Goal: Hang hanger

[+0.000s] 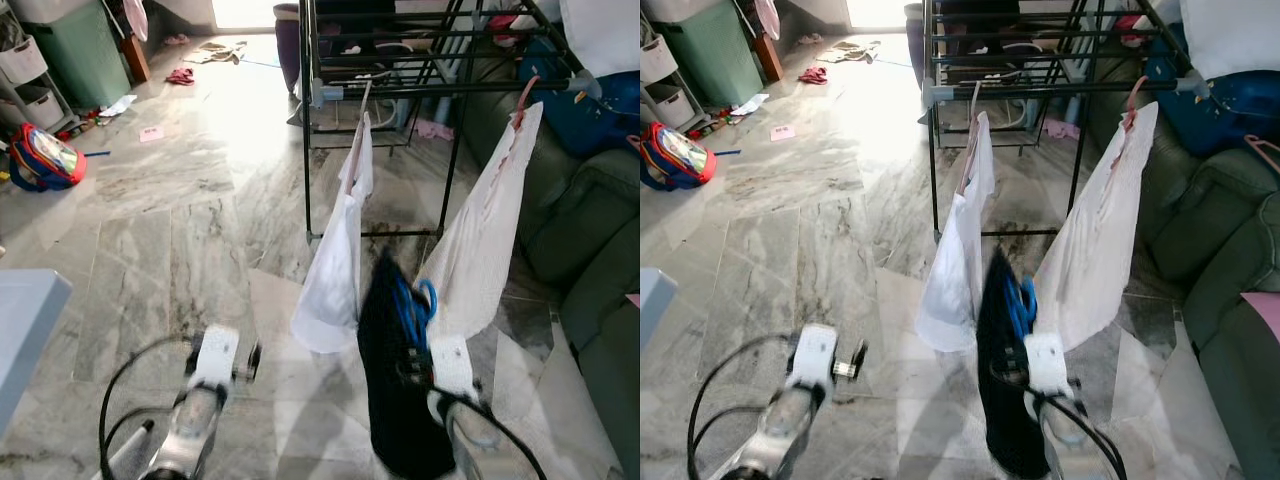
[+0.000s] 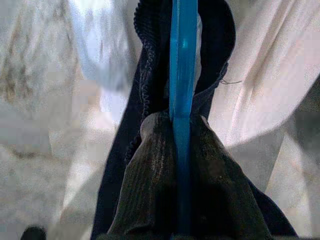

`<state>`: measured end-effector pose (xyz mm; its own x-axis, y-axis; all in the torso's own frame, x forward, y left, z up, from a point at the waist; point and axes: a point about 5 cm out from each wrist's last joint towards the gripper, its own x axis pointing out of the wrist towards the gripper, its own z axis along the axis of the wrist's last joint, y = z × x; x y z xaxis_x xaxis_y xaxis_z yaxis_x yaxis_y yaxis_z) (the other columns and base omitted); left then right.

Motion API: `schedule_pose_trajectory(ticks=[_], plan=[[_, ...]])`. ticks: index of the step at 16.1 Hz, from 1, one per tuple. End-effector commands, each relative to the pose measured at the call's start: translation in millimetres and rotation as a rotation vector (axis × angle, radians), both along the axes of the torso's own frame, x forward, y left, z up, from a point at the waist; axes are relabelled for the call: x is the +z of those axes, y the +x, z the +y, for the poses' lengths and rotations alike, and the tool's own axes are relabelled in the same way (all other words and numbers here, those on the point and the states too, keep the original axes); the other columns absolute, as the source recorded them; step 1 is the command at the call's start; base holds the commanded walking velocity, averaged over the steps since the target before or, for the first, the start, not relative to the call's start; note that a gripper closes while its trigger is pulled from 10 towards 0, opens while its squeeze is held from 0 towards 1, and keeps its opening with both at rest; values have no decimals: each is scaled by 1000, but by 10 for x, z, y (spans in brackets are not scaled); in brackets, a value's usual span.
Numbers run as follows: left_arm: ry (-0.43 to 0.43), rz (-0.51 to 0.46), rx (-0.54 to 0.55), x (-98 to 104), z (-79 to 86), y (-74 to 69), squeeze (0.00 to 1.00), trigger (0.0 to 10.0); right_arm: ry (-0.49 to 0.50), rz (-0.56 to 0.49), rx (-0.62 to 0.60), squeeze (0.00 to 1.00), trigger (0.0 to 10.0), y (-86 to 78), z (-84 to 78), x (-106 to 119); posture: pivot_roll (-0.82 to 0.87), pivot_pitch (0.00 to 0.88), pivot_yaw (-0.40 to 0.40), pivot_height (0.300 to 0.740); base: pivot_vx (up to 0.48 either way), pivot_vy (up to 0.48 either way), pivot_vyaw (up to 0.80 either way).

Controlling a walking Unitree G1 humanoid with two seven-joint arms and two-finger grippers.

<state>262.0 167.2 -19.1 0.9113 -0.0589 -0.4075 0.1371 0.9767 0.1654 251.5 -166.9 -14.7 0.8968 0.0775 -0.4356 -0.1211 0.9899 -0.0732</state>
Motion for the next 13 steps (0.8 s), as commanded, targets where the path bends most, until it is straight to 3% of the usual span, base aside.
schedule_pose_trajectory(ticks=[1,6,10,13], plan=[[-2,70,24,-90,64,-74,0,10000,19,19,-40,0,10000,-21,-42,-41,46,158,7,740,0,0,0],[17,314,25,-388,48,-358,0,10000,24,313,-76,0,10000,-311,-121,-446,51,141,8,740,0,0,0],[51,347,9,-423,41,-395,0,10000,-59,446,-45,0,10000,-579,-171,-625,55,135,4,740,0,0,0],[55,369,28,-443,97,-428,0,10000,-59,475,-55,0,10000,-687,-184,-678,55,138,6,740,0,0,0]])
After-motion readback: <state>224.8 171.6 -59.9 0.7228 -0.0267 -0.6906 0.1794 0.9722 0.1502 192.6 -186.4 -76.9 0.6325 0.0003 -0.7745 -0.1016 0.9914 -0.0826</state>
